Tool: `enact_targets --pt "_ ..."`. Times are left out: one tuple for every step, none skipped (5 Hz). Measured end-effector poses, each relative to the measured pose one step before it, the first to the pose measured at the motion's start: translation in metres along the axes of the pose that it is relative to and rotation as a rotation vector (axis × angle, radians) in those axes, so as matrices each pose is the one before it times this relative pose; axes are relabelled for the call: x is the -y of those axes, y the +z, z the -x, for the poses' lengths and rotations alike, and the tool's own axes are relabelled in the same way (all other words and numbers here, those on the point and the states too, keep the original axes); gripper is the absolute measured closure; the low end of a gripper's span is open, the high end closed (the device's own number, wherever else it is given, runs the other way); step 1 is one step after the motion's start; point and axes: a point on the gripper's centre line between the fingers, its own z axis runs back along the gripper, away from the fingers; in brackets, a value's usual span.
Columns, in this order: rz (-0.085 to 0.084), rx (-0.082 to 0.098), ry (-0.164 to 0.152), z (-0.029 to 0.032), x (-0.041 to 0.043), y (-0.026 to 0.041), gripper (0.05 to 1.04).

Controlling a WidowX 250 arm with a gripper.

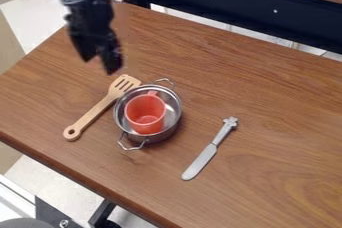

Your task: Move the spatula to the right upper side of the table

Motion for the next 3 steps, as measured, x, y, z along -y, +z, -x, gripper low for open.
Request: enact_targets --pt "-0.0296 0.0202 -0.0698 0.01075 -0.01107 -0.00805 0.085" --pt "-0.0185 -0.0079 -0.0073 0.00662 -0.00160 -0.01062 0.085" --pt "-0.0191 -0.0311 0.0296 0.01066 0.00480 -0.01679 0.086"
